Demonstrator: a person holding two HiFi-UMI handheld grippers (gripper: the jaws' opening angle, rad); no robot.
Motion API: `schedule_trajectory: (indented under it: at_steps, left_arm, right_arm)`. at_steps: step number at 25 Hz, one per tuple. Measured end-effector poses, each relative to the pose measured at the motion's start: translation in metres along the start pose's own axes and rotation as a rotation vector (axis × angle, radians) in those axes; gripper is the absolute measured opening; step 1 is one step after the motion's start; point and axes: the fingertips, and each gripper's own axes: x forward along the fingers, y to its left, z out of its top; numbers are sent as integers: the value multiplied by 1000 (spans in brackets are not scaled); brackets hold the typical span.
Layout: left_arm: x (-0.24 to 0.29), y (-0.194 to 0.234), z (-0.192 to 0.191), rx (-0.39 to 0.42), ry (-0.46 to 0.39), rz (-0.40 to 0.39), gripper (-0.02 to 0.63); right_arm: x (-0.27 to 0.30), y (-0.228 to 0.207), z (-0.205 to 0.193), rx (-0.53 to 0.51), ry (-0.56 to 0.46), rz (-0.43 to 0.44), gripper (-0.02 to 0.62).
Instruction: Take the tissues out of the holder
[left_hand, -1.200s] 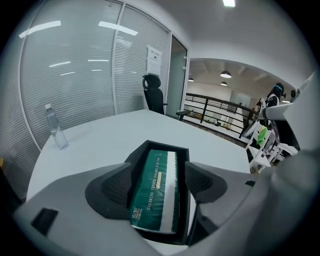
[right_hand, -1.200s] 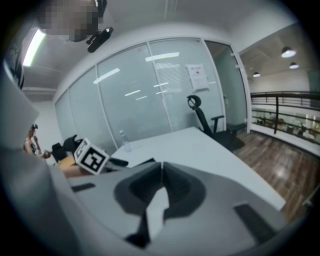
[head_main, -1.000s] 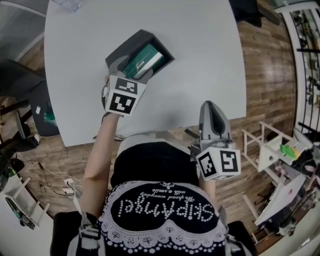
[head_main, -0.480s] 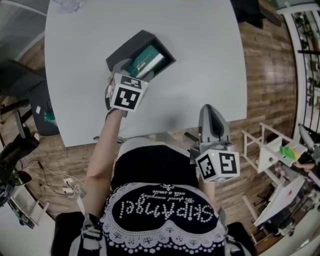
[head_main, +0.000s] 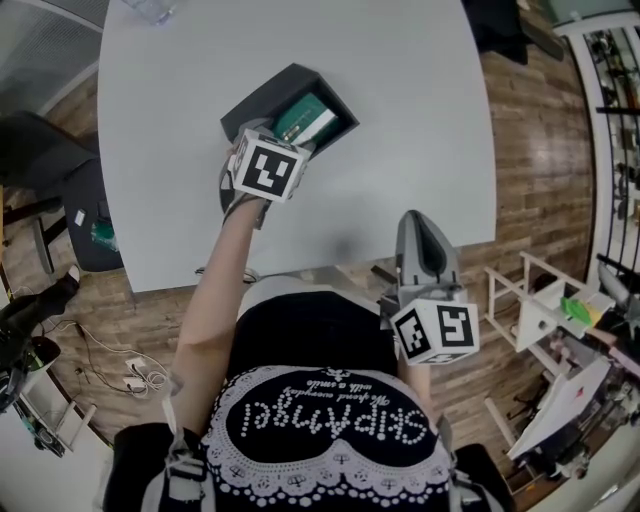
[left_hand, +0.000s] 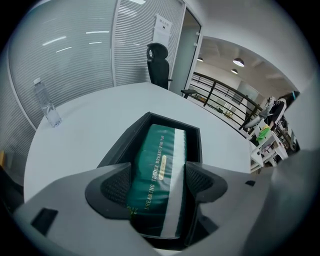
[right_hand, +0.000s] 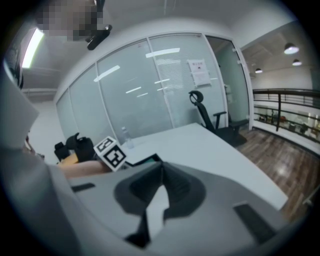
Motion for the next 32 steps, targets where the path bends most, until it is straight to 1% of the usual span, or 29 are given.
schedule_trajectory:
  at_steps: [5,9,14,18,22,32]
  left_arm:
    - [-1,2,2,19,-7,16,339]
    - [0,0,-3,25,-3,17,337]
    - [-3,4,3,59,-34,46,330]
    - [0,0,-7,41,-14,12,324]
    - [-3,2,-4,53,-24,21,322]
    - [1,-5,-4,62,-14,-4,319]
  right_arm:
    - [-3,5,-1,-1,-2,2,34]
    - [-5,7,-3,7,-5,1,34]
    - [-9,9,-4,5,-11,-5,35]
    - [-13,13,-1,1,-25,-9,34]
    - [-18,15,1,-3,-42,-14,35]
    - [-24,8,2,1,-53,-33,34]
